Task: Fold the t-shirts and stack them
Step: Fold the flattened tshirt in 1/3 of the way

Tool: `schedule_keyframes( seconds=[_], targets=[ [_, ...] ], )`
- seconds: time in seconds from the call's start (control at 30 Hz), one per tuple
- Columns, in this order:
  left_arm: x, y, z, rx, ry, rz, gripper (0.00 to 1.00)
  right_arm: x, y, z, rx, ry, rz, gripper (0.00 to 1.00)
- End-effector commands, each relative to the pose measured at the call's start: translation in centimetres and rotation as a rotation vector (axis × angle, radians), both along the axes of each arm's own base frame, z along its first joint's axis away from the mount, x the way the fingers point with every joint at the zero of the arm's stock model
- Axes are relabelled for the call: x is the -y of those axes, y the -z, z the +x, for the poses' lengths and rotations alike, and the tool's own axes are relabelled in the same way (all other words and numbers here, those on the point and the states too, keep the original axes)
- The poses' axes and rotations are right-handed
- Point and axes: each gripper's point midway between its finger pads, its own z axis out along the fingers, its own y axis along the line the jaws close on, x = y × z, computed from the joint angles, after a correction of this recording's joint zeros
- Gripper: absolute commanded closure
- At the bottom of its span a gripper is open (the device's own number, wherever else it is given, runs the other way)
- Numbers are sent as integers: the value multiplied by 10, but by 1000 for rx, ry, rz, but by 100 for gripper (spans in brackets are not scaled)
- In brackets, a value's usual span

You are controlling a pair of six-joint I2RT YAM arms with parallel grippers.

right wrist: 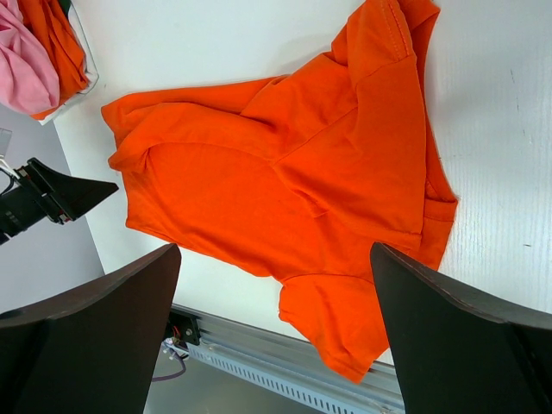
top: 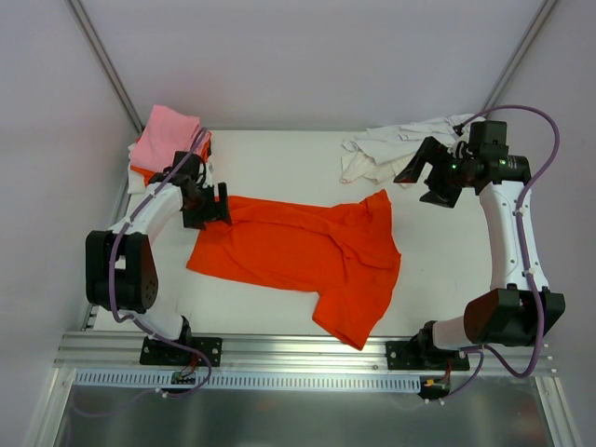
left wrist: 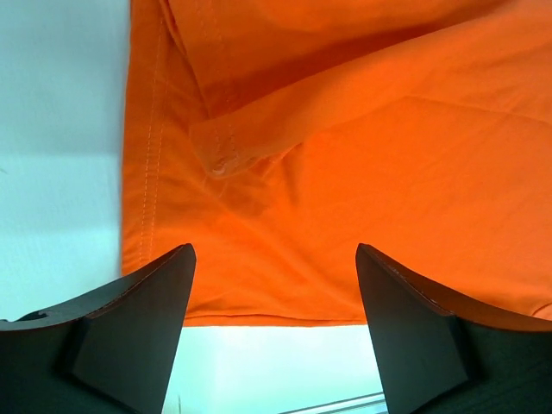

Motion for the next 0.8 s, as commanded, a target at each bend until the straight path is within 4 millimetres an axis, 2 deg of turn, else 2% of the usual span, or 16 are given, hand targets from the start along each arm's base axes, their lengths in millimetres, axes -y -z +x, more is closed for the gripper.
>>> schedule_keyframes(
  seconds=[0.0,0.1,0.3,0.4,0.53,0.57,0.73,0.77],
  targets=[
    [-7,-10,0,43,-25,35,23,0,-15,3,49,-5,8,2],
    [-4,-16,1,71,-27,14,29,-1,-15,3,49,-7,11,2],
    [14,-20,14,87,-45,-80,32,-2,-12,1,43,-7,14,2],
    [18,-22,24,100,-34,-70,32,-2,-15,1,53,-10,15,2],
    [27,-13,30,50,-30,-89,40,-3,-15,1,55,-9,18,1],
    [28,-4,29,16,-26,-85,42,-3,-16,1,57,-10,19,1],
    [23,11,39,13,-46,-37,41,-3,-16,-1,55,-9,18,1],
    [22,8,45,15,-53,-23,41,-3,-16,-1,56,-10,17,1]
  ],
)
